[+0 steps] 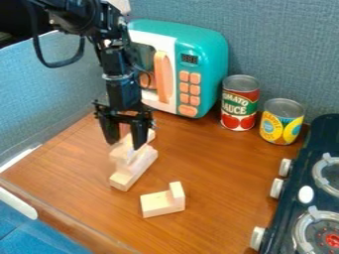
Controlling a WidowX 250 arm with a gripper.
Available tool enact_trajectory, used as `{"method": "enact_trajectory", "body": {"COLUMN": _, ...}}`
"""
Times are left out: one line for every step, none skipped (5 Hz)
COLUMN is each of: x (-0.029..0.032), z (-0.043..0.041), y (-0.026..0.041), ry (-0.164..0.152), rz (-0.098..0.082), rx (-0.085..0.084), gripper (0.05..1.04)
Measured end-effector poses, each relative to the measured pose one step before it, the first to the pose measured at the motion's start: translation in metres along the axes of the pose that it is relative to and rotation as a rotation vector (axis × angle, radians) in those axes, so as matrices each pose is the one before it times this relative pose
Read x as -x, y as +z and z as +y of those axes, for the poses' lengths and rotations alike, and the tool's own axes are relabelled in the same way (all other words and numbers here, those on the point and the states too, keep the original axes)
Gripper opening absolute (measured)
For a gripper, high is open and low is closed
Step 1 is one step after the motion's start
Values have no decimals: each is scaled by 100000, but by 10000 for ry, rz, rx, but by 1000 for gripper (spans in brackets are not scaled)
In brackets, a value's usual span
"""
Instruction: Put the rectangular block on top of another block
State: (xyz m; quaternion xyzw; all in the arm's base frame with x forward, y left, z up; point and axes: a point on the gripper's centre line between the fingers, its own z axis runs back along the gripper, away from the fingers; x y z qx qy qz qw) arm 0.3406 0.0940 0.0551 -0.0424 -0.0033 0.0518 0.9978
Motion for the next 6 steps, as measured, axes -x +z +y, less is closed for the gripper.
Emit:
{"method": "enact_trajectory", "body": {"x": 108, "z": 58, "y": -319, "ry": 23, "rz": 118, "rx": 26, "gripper": 1008}}
{"method": "enact_trajectory", "body": {"x": 0, "z": -52, "y": -182, "ry": -83, "rz": 49, "rx": 53, "gripper": 1003}}
{"method": "enact_trajectory", "body": {"x": -93, "z": -31, "y": 69, "ry": -20, "rz": -37, "rx": 20, "gripper": 1001}}
{"method": "enact_trajectory", "body": {"x": 1304, "z": -299, "y": 1915, "ry": 70, "rz": -688, "rx": -116, "gripper": 1001}}
{"method": "enact_trajectory", "body": {"x": 1842, "z": 206, "y": 5058, "ry": 343, "rz": -1511, "rx": -644, "gripper": 1001}}
{"method": "enact_trajectory", "body": {"x": 201, "z": 383, "y": 887, "ry": 128, "rz": -72, "rx": -339, "gripper": 1001}}
